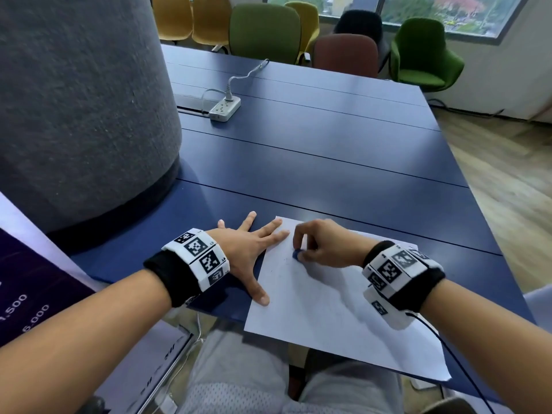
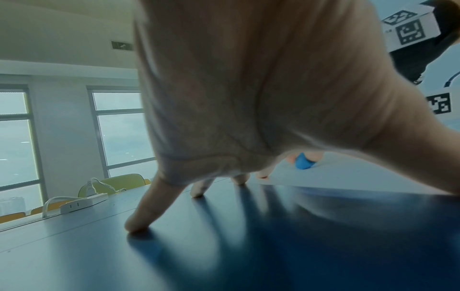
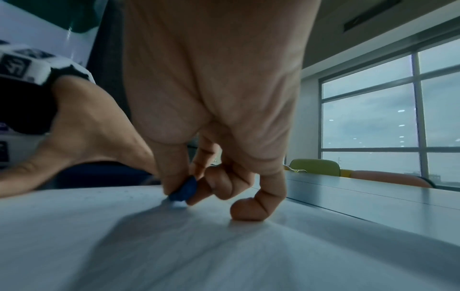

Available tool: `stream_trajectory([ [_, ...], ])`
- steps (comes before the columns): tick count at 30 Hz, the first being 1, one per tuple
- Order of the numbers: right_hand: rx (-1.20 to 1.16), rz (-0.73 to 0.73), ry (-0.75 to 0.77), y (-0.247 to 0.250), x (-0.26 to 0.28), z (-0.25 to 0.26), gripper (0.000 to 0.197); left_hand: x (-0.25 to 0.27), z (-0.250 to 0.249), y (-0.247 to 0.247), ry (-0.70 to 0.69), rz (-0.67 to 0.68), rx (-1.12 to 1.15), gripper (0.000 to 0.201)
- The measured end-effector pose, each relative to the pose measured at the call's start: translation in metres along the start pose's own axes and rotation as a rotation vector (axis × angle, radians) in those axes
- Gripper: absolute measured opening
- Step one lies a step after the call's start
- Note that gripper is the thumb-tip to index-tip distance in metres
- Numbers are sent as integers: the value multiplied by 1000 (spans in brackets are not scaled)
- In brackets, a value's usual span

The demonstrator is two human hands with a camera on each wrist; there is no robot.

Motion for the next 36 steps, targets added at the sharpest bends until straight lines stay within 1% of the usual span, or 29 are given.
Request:
stream_trajectory([
  [2, -21, -67, -28, 5, -1, -3, 8, 0, -1, 0, -3, -2, 0, 142],
  [3, -30, -51, -15, 2, 2, 0, 8, 0, 0, 1, -3, -4, -1, 142],
  [7, -24, 196, 88, -27, 28, 24, 7, 0, 0, 1, 4, -5, -7, 142],
  [8, -11, 197, 85, -27, 27, 25, 7, 1, 0, 1, 6, -3, -9, 142],
  [11, -21, 38, 30, -10, 17, 16, 7, -1, 0, 0, 0, -1, -7, 142],
  [12, -29, 18, 30, -9, 18, 16, 7, -1, 0, 0, -2, -1, -7, 142],
  [13, -37, 37, 45, -12, 22, 18, 7, -1, 0, 0, -2, -1, -8, 141],
  [16, -35, 207, 108, -31, 40, 31, 8, 0, 0, 0, 1, -2, -10, 141],
  [17, -23, 219, 112, -31, 40, 33, 8, 0, 0, 0, 2, -2, -10, 141],
  [18, -18, 182, 97, -27, 36, 30, 7, 1, 0, 1, 3, 0, -11, 141],
  [20, -40, 45, 51, -14, 28, 23, 6, 1, 0, 1, 0, 1, -14, 141],
  [21, -53, 19, 43, -13, 28, 22, 6, 0, 0, 0, 0, 1, -13, 141],
  [22, -68, 42, 57, -18, 31, 25, 6, 0, 0, 0, 0, 1, -13, 141],
  [24, -79, 181, 112, -35, 43, 39, 5, -1, 1, 0, 4, -2, -14, 142],
  [25, -65, 225, 129, -39, 45, 44, 5, 0, 1, 0, 4, -3, -17, 142],
  [26, -47, 213, 127, -37, 43, 44, 5, 0, 0, 0, 4, -1, -19, 142],
  [29, -60, 49, 56, -20, 26, 33, 5, 1, -1, 1, 1, 7, -14, 140],
  [30, -65, 41, 60, -20, 26, 34, 5, 1, -1, 0, -1, 5, -15, 140],
  [31, -65, 74, 84, -24, 30, 38, 5, 1, -1, 1, -2, 1, -18, 140],
  [34, -43, 249, 160, -43, 48, 53, 4, 1, 0, 0, 4, -1, -19, 141],
  [35, -28, 246, 156, -42, 46, 52, 4, 1, 0, 0, 4, -1, -17, 141],
  [36, -17, 190, 131, -35, 41, 46, 5, 2, -1, 1, 0, -2, -17, 141],
])
Point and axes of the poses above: each hand's wrist, its own x-axis away from the middle knuckle, its own y-axis out of the back of the hand, z = x × y, the point moved 10 cm from there along -x, towards the middle knuckle, and after that the axes turned 7 degrees about -z, right-handed, at the moved point
